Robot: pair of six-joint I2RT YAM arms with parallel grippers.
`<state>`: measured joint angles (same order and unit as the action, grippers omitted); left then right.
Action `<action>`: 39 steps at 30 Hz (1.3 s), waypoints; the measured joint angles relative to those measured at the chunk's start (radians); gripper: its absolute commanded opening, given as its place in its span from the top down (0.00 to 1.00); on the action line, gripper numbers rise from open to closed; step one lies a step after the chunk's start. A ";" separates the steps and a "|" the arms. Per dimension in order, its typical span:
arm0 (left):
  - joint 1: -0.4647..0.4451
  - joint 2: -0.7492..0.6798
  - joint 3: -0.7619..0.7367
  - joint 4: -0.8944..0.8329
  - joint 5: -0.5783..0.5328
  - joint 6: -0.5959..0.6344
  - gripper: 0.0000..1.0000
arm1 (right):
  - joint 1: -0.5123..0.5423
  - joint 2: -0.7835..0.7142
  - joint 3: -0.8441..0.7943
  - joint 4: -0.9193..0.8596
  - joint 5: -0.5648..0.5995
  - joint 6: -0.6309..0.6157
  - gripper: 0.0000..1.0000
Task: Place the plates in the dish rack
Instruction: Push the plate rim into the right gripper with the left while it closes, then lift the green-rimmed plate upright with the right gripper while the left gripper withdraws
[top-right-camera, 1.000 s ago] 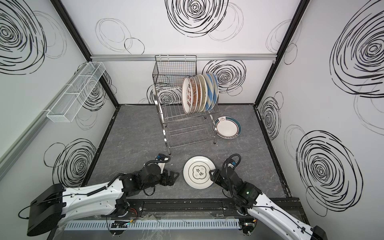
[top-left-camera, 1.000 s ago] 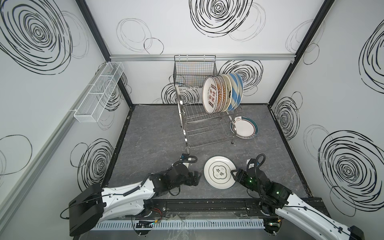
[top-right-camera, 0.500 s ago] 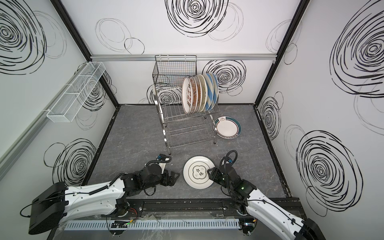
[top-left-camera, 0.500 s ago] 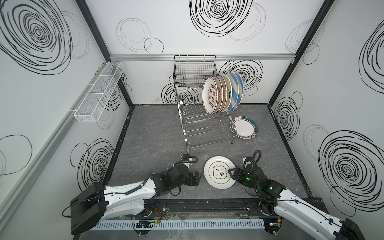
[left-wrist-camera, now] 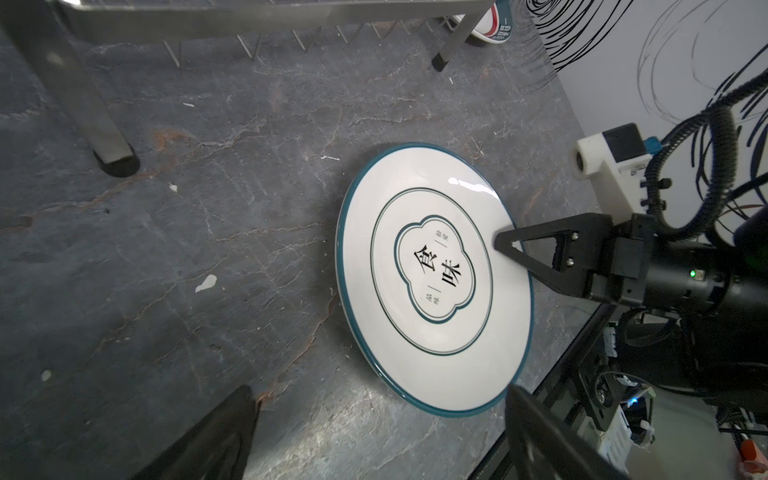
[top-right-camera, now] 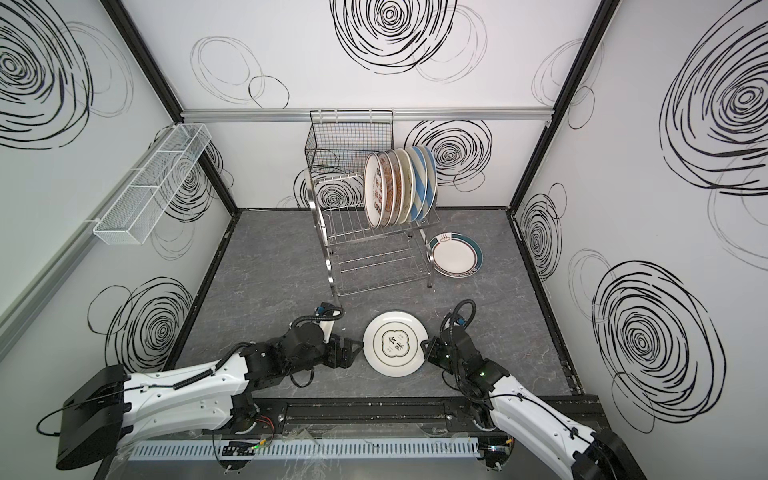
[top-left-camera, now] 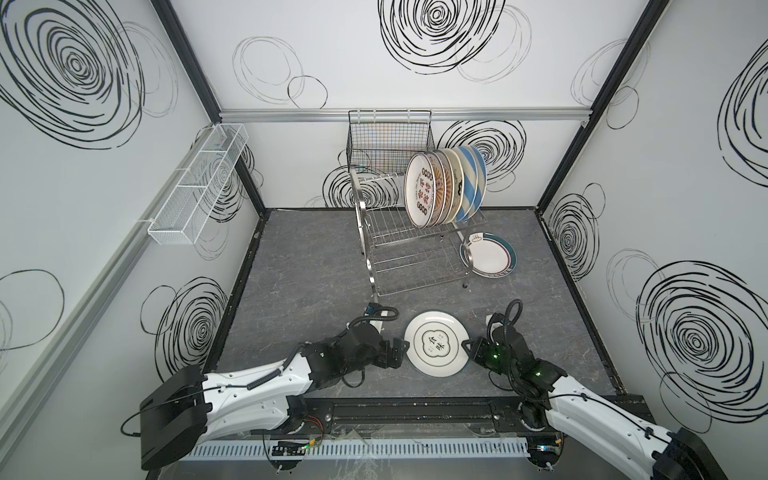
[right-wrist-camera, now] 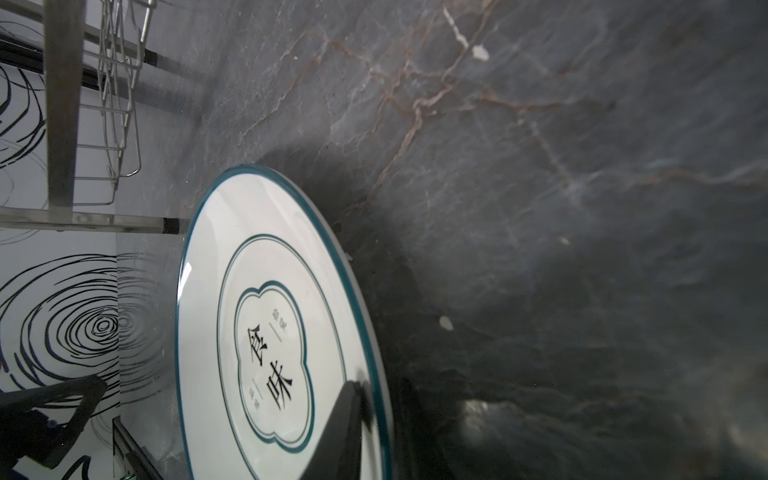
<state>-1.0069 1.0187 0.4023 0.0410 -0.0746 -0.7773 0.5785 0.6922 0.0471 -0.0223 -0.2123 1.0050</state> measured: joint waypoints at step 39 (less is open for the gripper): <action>0.838 -0.159 0.249 -0.441 0.417 0.365 0.04 | -0.043 0.061 0.753 -0.521 -0.056 -0.356 1.00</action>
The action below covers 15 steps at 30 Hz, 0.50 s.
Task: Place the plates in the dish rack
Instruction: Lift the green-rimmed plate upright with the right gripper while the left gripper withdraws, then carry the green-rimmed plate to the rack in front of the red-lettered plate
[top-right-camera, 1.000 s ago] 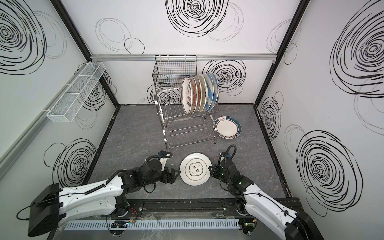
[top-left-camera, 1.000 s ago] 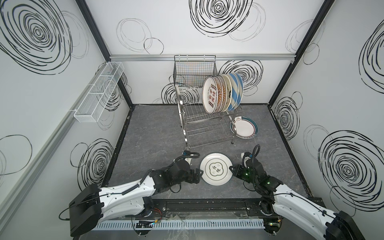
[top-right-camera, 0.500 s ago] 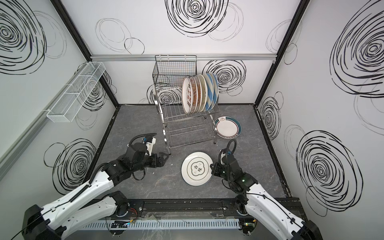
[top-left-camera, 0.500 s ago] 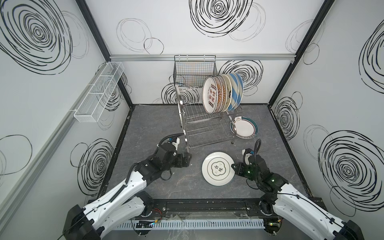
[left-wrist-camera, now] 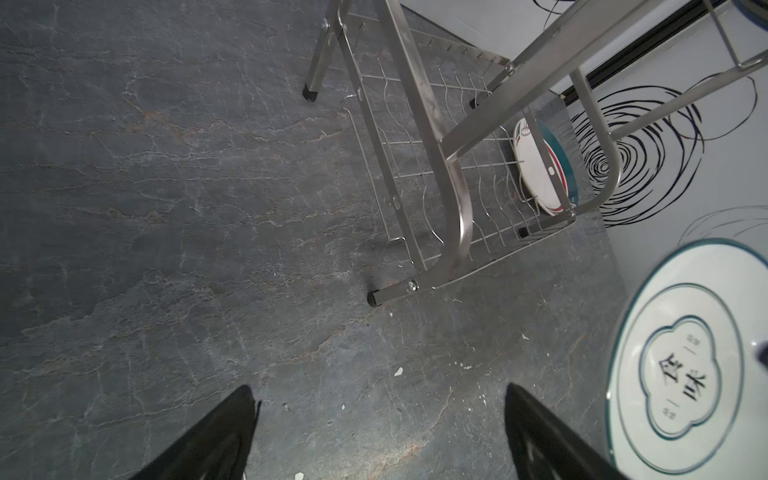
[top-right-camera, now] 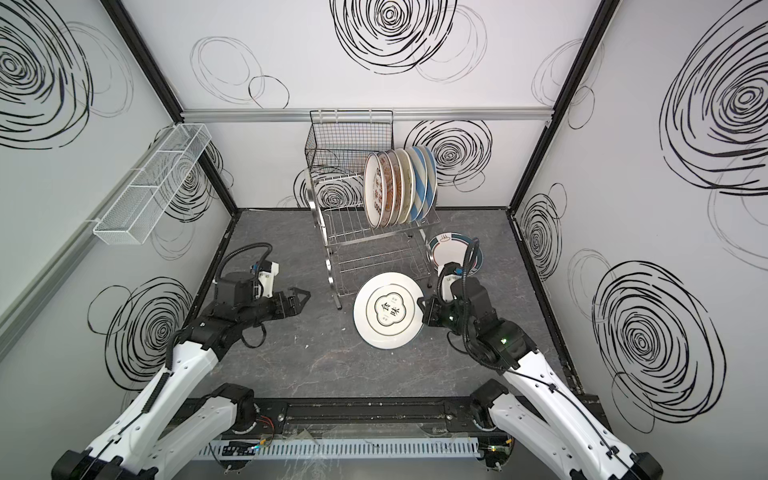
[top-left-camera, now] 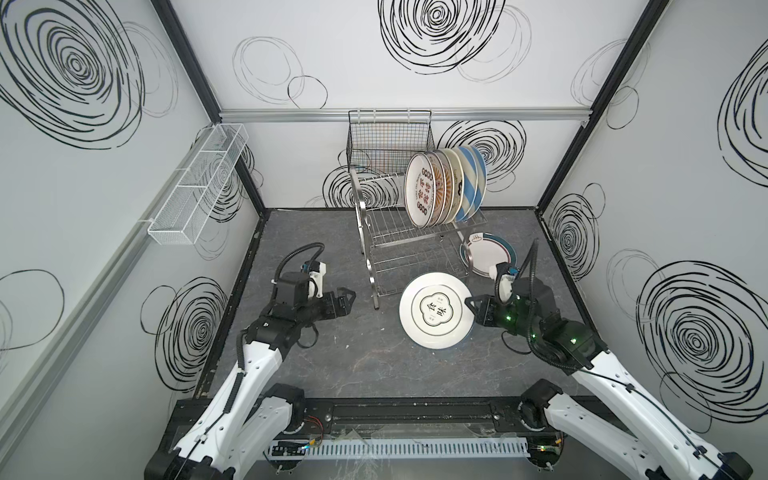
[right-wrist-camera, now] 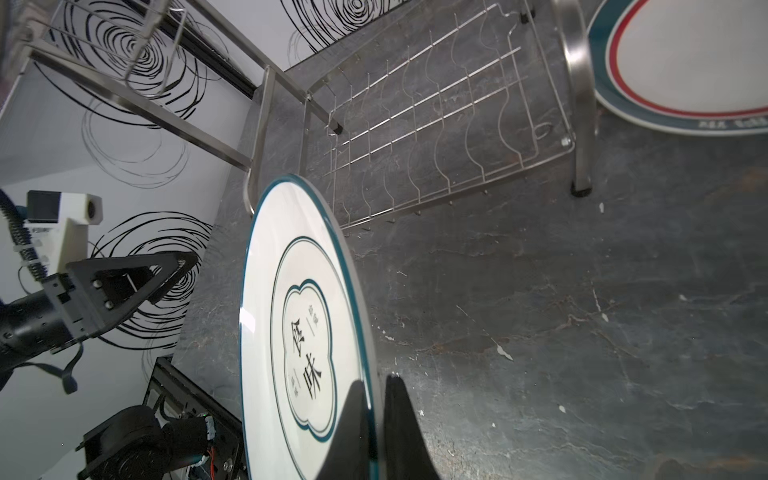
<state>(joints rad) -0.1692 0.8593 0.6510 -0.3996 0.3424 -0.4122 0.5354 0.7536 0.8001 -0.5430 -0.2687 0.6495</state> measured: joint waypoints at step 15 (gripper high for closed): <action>0.008 -0.003 -0.023 0.060 0.022 0.039 0.04 | 0.043 0.298 0.600 -0.106 -0.058 -0.098 1.00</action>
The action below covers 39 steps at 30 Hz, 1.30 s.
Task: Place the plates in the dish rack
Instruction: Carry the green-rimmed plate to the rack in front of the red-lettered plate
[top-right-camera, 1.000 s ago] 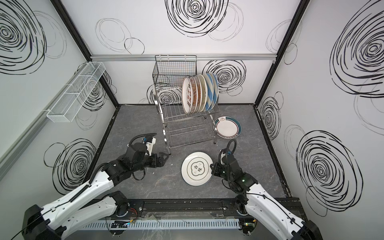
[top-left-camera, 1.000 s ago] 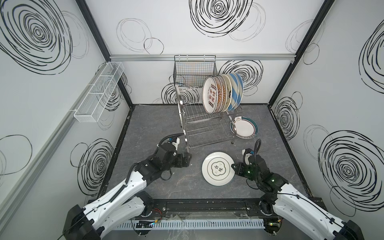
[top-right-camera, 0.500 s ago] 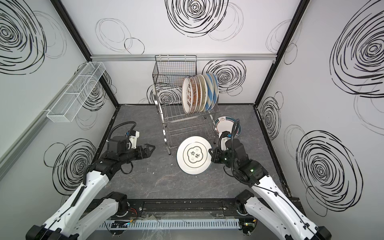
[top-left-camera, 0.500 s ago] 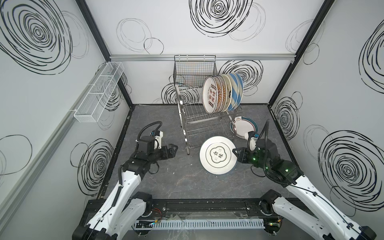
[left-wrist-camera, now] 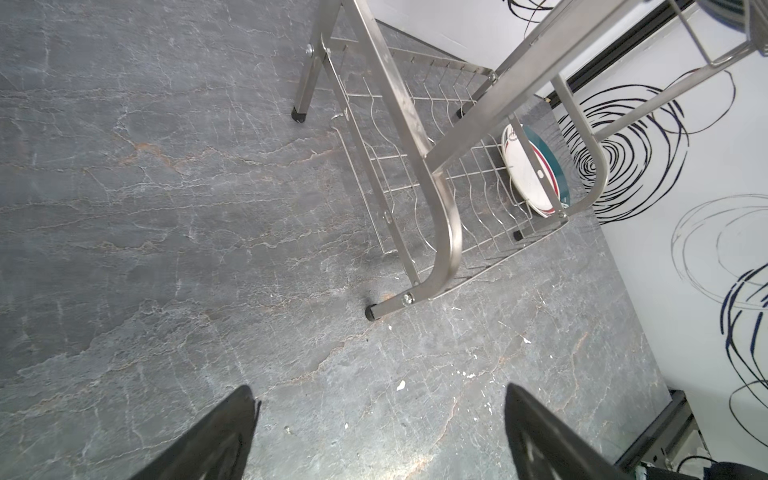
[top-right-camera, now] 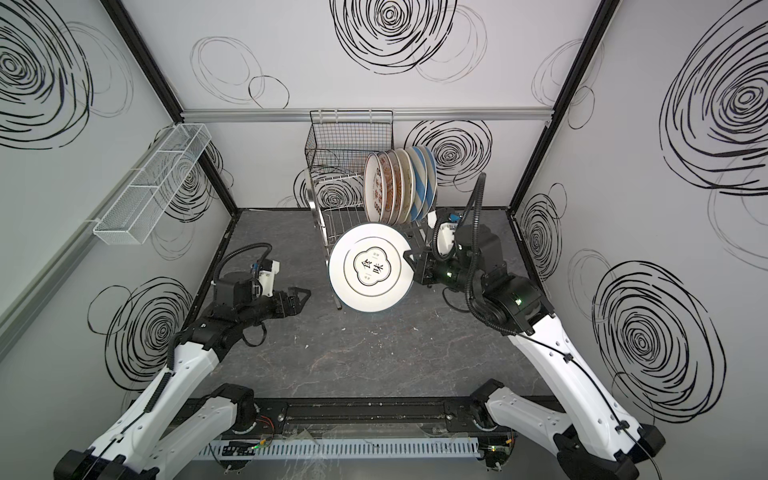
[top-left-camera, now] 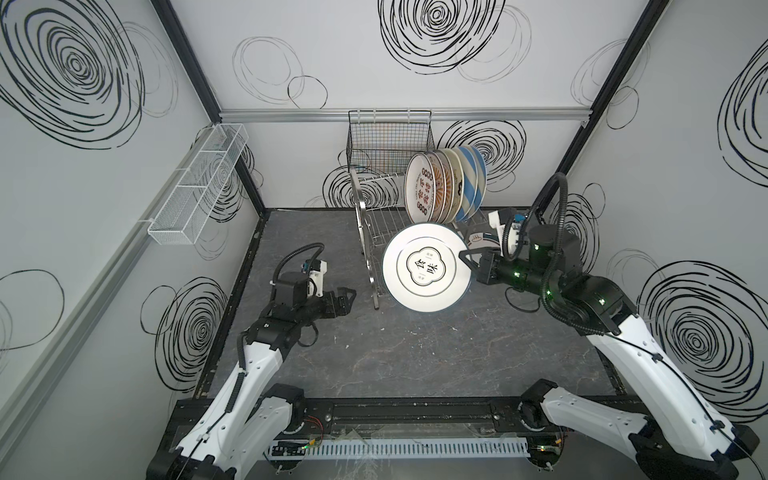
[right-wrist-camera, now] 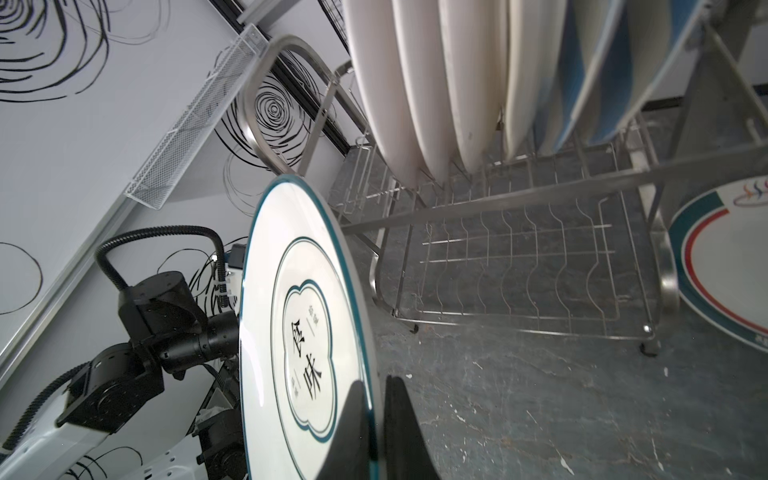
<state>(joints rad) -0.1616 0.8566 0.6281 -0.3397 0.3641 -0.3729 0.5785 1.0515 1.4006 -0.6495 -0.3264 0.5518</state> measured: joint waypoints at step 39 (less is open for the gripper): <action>-0.084 -0.026 -0.008 0.005 -0.006 0.003 0.04 | 0.451 0.614 0.677 0.214 1.340 -0.465 1.00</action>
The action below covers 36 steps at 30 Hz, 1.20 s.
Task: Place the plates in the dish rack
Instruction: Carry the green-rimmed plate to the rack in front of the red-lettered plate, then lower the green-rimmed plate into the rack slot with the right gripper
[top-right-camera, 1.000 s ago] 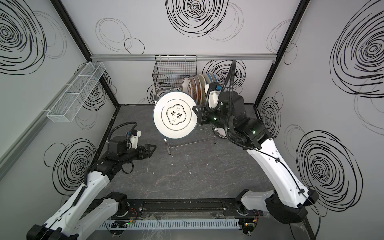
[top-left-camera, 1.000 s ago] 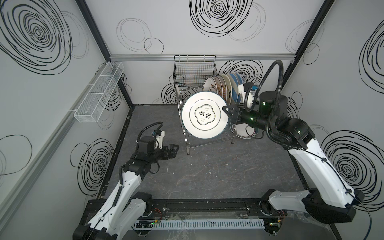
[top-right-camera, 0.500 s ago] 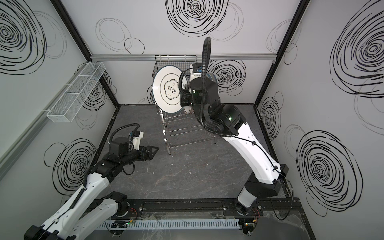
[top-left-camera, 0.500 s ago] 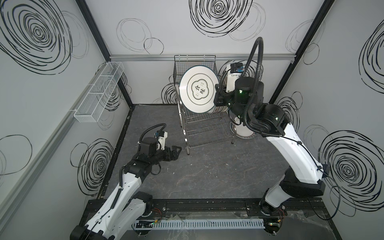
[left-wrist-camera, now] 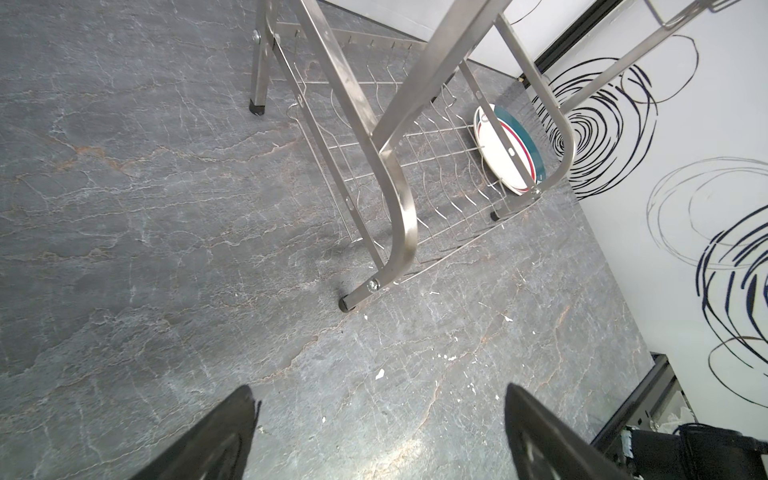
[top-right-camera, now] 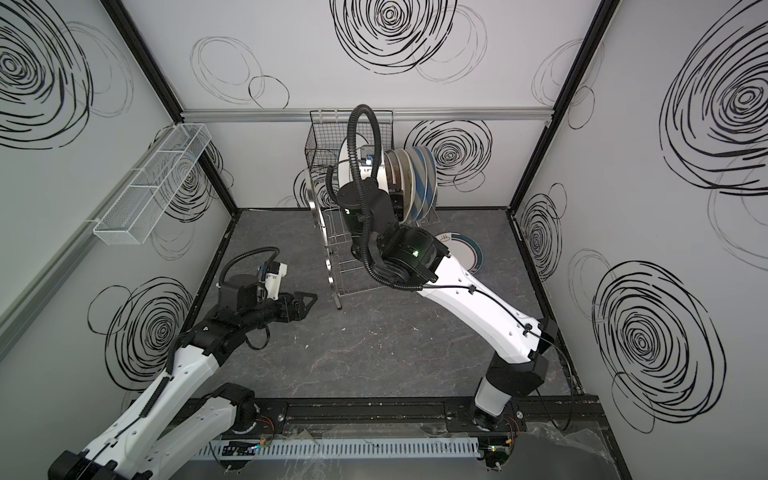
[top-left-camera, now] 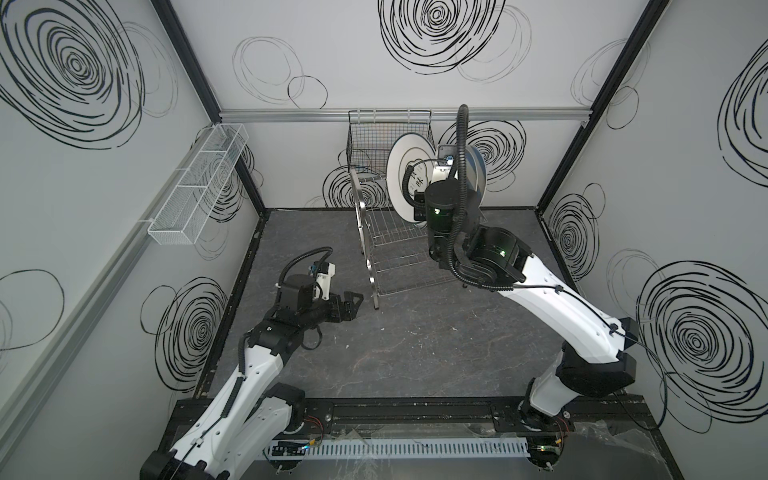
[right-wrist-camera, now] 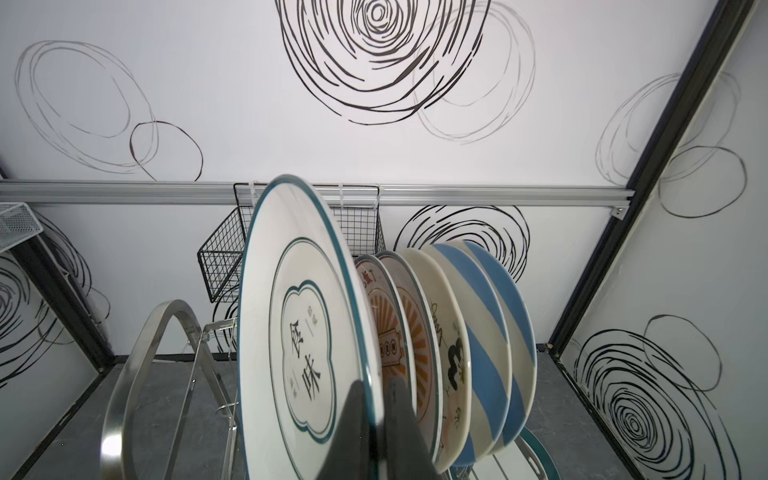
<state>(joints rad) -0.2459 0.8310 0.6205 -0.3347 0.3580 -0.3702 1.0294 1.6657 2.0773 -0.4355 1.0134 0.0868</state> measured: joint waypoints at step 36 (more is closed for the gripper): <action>-0.003 0.001 -0.004 0.001 0.021 0.000 0.04 | -0.008 0.169 -0.034 0.273 0.217 -0.261 1.00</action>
<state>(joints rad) -0.2489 0.8318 0.6167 -0.3340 0.3786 -0.3698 1.0218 1.8347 2.0434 -0.1627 1.2304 -0.1745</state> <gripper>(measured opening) 0.957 0.083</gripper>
